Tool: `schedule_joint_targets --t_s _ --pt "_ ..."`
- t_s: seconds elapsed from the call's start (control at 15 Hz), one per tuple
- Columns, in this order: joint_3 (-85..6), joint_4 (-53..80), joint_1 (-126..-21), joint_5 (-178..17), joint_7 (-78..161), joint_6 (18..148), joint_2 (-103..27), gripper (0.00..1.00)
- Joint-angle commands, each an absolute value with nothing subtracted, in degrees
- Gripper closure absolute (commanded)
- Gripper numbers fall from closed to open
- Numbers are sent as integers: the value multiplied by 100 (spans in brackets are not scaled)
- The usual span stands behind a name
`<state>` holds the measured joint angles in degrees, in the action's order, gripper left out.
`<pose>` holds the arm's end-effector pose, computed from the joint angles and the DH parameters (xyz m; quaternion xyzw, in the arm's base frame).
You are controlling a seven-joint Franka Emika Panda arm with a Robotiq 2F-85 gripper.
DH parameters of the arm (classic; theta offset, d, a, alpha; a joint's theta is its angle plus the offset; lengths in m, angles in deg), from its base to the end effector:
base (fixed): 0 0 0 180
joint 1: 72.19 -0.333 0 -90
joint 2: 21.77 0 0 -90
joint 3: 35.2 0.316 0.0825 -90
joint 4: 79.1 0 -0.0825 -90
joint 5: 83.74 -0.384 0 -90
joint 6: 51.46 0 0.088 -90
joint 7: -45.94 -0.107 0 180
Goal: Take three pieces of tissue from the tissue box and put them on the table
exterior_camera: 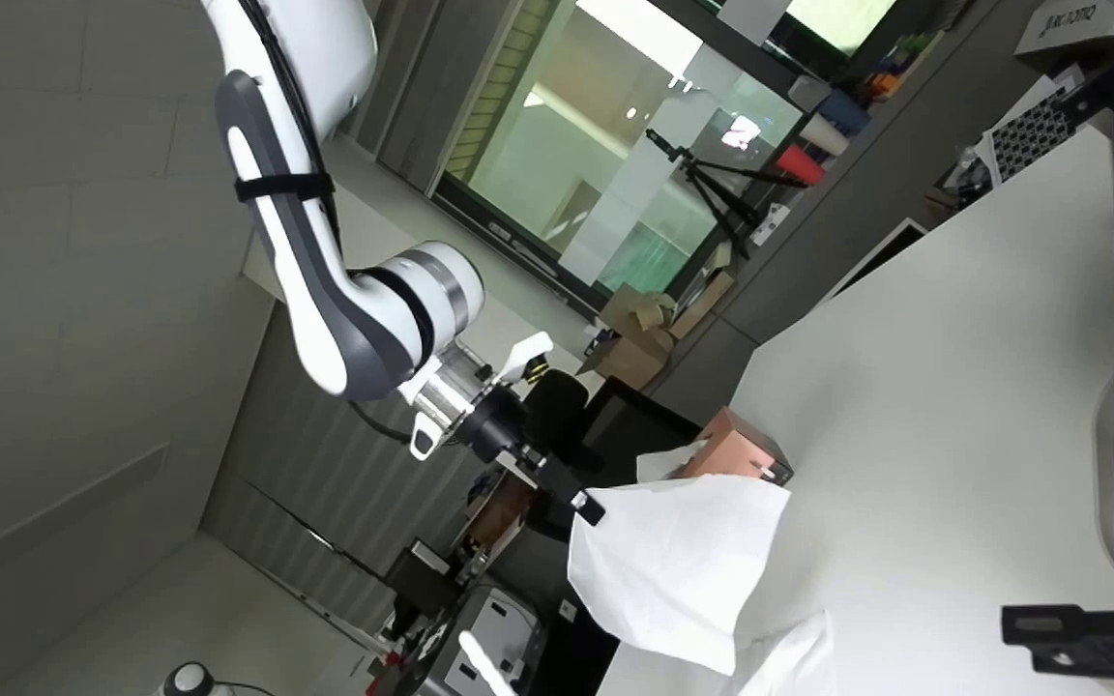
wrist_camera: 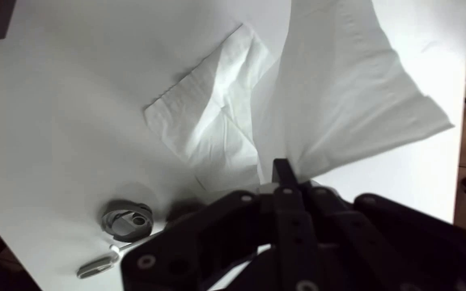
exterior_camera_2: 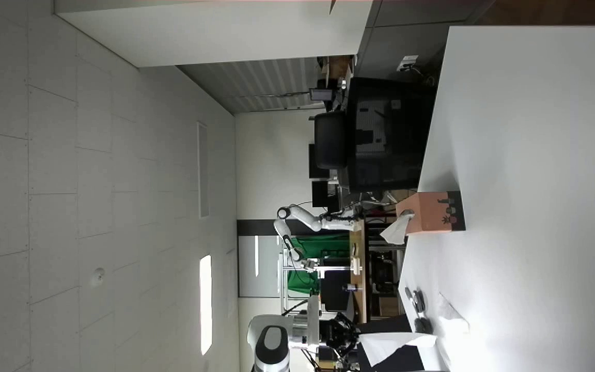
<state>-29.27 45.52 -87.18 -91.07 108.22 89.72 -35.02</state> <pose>0.5286 0.2013 0.2912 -0.7789 -0.6242 -0.0459 0.0396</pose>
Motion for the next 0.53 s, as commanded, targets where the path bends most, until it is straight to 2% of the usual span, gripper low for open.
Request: schedule_joint_targets --t_s 0.0,0.47 --pt "-2554 3817 -7800 -9904 11669 7540 -3799 100" --pt "-2678 2392 -7019 -10337 12386 5587 -4868 100"
